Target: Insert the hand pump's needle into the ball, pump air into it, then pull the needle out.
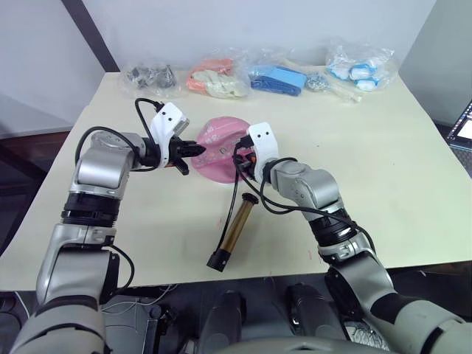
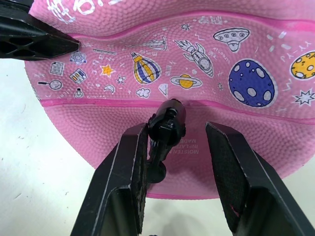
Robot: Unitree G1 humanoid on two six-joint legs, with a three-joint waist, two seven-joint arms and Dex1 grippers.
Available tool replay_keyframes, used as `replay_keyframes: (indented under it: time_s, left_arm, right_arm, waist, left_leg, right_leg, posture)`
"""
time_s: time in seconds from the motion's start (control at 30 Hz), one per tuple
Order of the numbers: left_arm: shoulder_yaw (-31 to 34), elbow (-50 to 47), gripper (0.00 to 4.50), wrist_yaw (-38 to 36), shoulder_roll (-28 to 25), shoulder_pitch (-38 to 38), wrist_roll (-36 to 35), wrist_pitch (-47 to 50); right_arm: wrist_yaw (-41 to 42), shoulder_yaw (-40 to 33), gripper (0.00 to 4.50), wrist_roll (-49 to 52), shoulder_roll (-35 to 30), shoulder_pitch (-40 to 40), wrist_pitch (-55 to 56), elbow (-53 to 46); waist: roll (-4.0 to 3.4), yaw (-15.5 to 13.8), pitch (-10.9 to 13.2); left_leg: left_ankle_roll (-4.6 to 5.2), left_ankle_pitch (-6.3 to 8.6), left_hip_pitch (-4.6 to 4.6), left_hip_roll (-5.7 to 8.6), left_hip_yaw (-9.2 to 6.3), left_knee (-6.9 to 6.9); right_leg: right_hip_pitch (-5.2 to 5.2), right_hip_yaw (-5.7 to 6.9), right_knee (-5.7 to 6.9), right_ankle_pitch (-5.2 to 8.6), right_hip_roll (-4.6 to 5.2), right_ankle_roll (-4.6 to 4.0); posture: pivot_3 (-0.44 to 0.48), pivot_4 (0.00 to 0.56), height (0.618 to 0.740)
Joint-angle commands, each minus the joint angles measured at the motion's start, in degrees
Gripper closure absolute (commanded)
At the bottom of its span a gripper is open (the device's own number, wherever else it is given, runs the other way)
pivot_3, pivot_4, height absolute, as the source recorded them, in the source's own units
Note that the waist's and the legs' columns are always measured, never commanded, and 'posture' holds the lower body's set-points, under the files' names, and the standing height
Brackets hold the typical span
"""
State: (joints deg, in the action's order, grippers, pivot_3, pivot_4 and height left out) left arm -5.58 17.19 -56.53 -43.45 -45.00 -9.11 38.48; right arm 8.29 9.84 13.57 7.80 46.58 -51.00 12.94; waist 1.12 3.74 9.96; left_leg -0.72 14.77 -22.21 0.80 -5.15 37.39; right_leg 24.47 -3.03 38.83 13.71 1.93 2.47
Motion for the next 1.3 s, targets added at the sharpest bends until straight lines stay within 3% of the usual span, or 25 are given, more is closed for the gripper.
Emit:
replay_keyframes:
  time_s: [0.03, 0.63, 0.73, 0.77, 0.93, 1.3]
  left_arm:
    - [-0.7, 0.1, 4.5, 0.3, 0.5, 0.7, 0.6, 0.6]
    - [-0.5, -0.2, 4.5, 0.3, 0.7, 0.9, 0.5, 0.8]
    - [-0.5, -0.3, 4.5, 0.3, 0.8, 0.9, 0.6, 0.8]
    - [-0.5, -0.3, 4.5, 0.3, 0.8, 0.9, 0.6, 0.8]
    - [-0.7, -0.2, 4.5, 0.2, 1.0, 0.9, 0.8, 0.8]
    - [-1.6, 0.6, 4.5, -1.7, 1.6, 0.7, 1.4, 0.8]
  right_arm:
    - [-0.3, -1.4, 2.57, 1.0, 4.5, 3.5, 1.9, 0.4]
    - [-0.4, -2.0, 2.57, 2.8, 4.8, 4.6, 3.6, 2.7]
    - [-0.1, -1.5, 3.94, 2.7, 4.5, 4.7, 3.7, 2.7]
    - [0.1, -1.1, 4.2, 2.6, 4.4, 4.8, 3.7, 2.8]
    - [2.0, 1.9, 4.19, 0.4, 2.7, 6.0, 4.7, 3.5]
    - [14.1, 17.0, 4.19, -12.9, -4.9, 12.6, 9.4, 10.7]
  waist:
    - [0.0, 0.0, 0.0]
    - [0.0, 0.0, 0.0]
    - [0.0, 0.0, 0.0]
    - [0.0, 0.0, 0.0]
    - [0.0, 0.1, 0.0]
    - [0.0, 0.3, 0.0]
  left_leg:
    - [0.0, 0.0, 0.0, 0.0, 0.0, 0.0]
    - [0.0, 0.0, 0.0, 0.0, 0.0, 0.0]
    - [0.0, 0.0, 0.0, 0.0, 0.0, 0.0]
    - [0.0, 0.0, 0.0, 0.0, 0.0, 0.0]
    - [0.0, 0.0, 0.0, 0.0, 0.01, 0.0]
    - [0.0, 0.0, 0.04, 0.01, 0.02, 0.0]
  right_leg:
    - [0.0, 0.0, 0.0, 0.0, 0.0, 0.0]
    - [0.0, 0.0, 0.0, 0.0, 0.01, 0.0]
    - [0.0, 0.0, 0.0, 0.0, 0.01, 0.0]
    - [0.0, 0.0, 0.0, 0.0, 0.0, 0.0]
    - [0.0, 0.0, 0.01, 0.0, 0.0, 0.0]
    - [0.0, 0.0, 0.02, 0.0, -0.02, 0.0]
  posture:
    - [0.0, 0.15, 0.74]
    - [0.0, 0.15, 0.74]
    - [0.0, 0.15, 0.74]
    - [0.0, 0.15, 0.74]
    - [0.0, 0.15, 0.74]
    - [0.0, 0.15, 0.74]
